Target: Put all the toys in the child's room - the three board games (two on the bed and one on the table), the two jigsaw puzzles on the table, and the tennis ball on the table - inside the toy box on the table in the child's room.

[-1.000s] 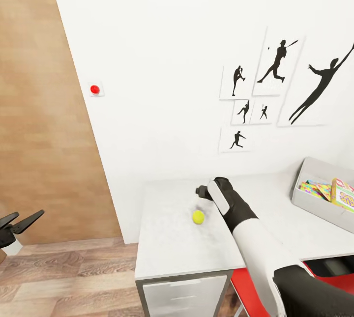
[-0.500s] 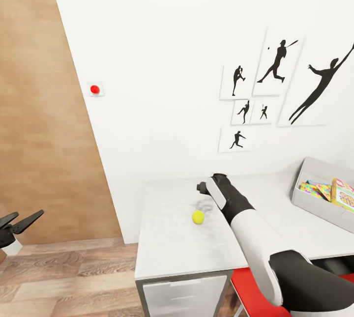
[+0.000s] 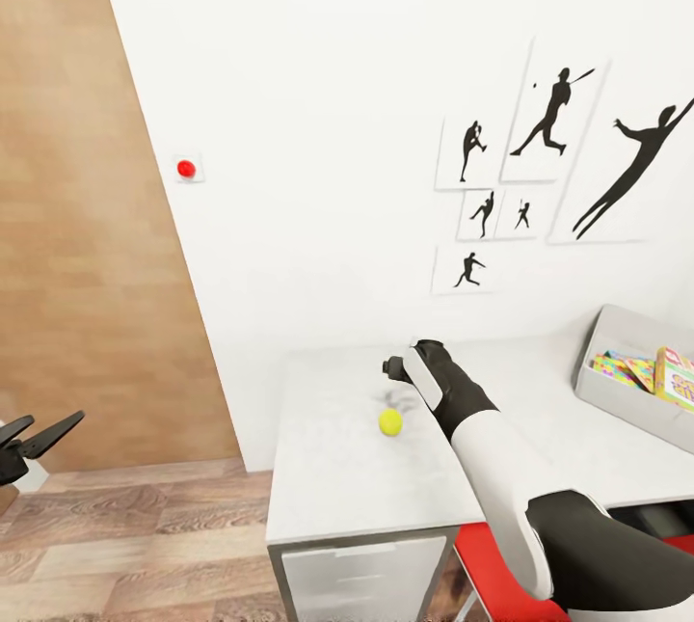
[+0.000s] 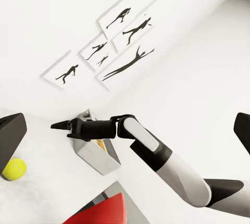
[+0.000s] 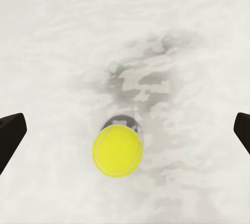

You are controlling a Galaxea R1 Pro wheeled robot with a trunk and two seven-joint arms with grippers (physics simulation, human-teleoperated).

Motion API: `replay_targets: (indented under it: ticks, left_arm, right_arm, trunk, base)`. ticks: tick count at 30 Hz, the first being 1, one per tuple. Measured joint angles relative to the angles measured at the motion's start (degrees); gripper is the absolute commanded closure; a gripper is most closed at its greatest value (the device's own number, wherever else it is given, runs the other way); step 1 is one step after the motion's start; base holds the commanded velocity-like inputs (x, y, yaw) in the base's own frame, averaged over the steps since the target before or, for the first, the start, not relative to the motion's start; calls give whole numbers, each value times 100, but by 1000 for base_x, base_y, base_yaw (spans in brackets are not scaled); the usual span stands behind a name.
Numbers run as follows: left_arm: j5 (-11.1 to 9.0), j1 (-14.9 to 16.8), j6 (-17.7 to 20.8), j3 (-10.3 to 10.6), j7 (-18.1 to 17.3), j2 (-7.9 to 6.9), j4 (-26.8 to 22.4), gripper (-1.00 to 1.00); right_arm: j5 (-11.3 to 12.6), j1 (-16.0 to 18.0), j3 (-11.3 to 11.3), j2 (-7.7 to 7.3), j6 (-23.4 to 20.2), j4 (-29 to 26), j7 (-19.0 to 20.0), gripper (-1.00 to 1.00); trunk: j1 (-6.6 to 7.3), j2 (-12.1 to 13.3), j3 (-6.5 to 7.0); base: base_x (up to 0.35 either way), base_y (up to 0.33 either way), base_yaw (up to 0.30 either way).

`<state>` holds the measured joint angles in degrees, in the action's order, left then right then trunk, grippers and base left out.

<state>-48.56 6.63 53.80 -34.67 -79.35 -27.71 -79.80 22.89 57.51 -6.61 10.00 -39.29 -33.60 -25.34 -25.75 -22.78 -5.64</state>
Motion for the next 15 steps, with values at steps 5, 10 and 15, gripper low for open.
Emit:
replay_targets:
  ticks: [5, 10, 15]
  left_arm:
    - [-2, 0, 0, -3, 0, -6, 7, -100]
    - [-2, 0, 0, -3, 0, -14, 9, -100]
    - [-2, 0, 0, -5, 0, -27, 33, -100]
  right_arm:
    - [-1, 0, 7, -5, -4, 2, 0, -100]
    - [3, 0, 11, -42, -49, 8, 3, -100]
    - [7, 8, 18, -51, -182, 8, 4, -100]
  trunk:
    - [0, 0, -47]
    - [0, 0, -94]
    - [0, 0, -141]
  base:
    - [0, 0, 2]
    - [0, 0, 0]
    - [0, 0, 0]
